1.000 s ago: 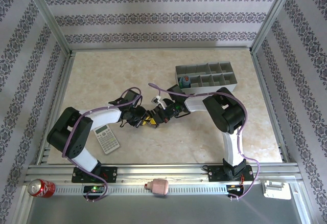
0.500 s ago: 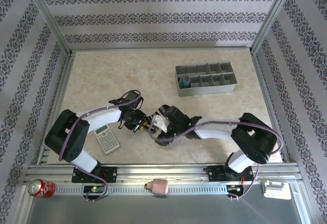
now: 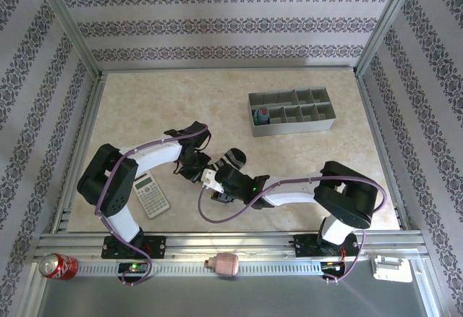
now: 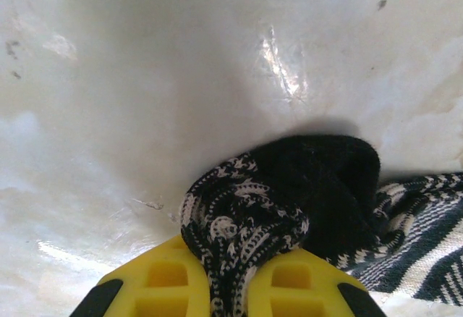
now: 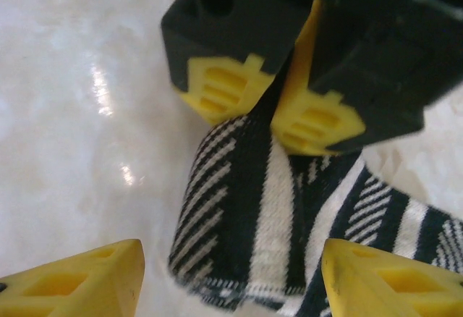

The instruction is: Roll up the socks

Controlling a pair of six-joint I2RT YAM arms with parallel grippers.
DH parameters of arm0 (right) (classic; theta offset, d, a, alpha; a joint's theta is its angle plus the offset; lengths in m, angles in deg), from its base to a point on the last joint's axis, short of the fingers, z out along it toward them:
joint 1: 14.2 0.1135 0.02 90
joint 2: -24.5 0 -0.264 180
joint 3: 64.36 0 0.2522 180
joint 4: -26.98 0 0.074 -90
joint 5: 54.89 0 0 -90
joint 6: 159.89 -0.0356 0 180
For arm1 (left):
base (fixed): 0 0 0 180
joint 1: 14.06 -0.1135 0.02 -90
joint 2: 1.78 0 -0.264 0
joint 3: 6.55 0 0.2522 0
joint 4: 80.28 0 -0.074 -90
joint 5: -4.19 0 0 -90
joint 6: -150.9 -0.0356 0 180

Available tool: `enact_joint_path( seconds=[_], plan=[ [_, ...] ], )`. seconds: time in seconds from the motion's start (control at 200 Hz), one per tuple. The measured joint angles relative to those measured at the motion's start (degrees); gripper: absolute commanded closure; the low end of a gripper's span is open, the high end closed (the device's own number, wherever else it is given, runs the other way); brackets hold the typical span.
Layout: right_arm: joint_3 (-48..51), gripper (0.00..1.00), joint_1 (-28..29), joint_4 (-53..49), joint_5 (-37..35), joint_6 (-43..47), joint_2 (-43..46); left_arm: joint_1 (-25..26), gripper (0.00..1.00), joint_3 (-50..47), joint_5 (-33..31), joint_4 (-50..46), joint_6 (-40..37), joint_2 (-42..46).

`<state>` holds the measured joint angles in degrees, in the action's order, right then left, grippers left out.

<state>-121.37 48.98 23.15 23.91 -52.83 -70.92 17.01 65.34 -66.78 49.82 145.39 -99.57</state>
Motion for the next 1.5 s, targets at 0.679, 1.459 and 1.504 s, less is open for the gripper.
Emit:
enact_joint_path(
  seconds=[0.679, 1.459, 1.504],
  plan=[
    [-6.3, 1.0, 1.2, -1.5, -3.1, 3.0, -7.3, -0.1, 0.46, 0.6, -1.7, -0.1, 0.4, -0.1],
    [-0.1, 1.0, -15.4, 12.2, 35.3, -17.6, -8.4, -1.9, 0.41, -14.6, -10.0, 10.4, -3.2, 22.4],
    [0.3, 1.0, -16.0, 13.2, 36.5, -18.3, -8.7, -1.9, 0.41, -16.2, -8.9, 12.7, -3.5, 22.2]
  ],
)
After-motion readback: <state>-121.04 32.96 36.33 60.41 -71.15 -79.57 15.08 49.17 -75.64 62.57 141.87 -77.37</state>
